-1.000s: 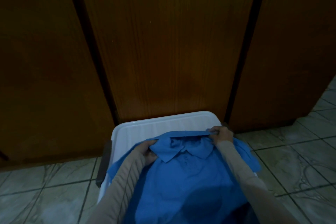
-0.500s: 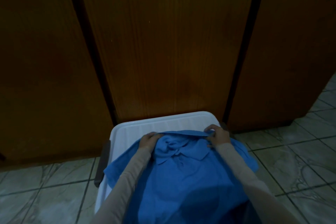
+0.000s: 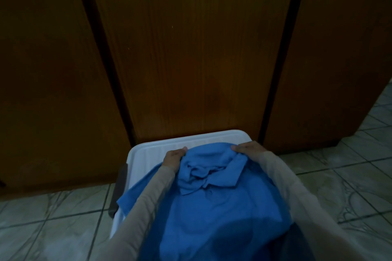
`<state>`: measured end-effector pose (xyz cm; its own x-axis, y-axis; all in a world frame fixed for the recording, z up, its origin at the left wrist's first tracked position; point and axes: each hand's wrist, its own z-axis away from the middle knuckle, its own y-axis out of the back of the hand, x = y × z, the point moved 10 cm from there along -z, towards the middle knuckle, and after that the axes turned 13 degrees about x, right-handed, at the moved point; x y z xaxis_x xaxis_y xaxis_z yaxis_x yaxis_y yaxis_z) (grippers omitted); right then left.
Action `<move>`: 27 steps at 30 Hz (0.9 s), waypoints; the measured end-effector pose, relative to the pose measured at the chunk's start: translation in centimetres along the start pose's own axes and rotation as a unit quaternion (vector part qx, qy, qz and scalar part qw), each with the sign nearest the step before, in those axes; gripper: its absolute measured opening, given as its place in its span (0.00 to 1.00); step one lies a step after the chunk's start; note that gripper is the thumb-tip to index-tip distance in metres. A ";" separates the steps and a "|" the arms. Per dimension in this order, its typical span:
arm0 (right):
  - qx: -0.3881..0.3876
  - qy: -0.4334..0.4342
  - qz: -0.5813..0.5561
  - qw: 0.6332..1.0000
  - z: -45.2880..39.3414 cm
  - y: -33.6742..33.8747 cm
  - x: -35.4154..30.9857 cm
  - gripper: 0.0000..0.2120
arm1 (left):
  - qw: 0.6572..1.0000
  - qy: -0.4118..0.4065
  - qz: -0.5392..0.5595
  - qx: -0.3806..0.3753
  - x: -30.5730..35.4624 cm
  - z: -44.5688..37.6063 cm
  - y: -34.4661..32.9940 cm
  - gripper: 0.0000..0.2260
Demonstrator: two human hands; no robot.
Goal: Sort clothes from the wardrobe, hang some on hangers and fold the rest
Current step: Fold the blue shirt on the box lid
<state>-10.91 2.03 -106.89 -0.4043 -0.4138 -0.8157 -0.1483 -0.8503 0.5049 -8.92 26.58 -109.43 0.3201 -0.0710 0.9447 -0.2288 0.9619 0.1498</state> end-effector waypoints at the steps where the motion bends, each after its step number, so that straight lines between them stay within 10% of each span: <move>1: -0.008 -0.010 0.004 1.000 -0.2 0.2 0.3 0.23 | 1.000 0.030 0.004 0.000 -0.4 0.0 0.1 0.13; 6: -0.022 -0.085 -0.111 0.990 -0.2 -0.3 1.7 0.32 | 0.997 0.073 -0.001 0.016 -1.8 -0.7 1.5 0.17; 10: -0.035 -0.148 -0.270 0.951 0.5 -1.8 1.9 0.14 | 0.994 0.086 0.066 0.012 -2.2 -0.8 1.7 0.18; 19: -0.061 -0.109 -0.215 0.969 1.0 -0.4 1.0 0.19 | 0.975 -0.107 -0.125 -0.150 0.1 1.4 -1.2 0.10; 27: -0.047 -0.165 -0.326 0.930 2.0 -0.5 0.7 0.22 | 0.895 -0.228 -0.343 0.173 3.2 0.7 2.7 0.10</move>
<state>-12.89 2.84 -107.17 -0.5140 0.3088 -0.8003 -0.3851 -0.9167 -0.1063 -9.20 28.75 -105.77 0.1046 -0.7893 0.6050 -0.4185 0.5169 0.7467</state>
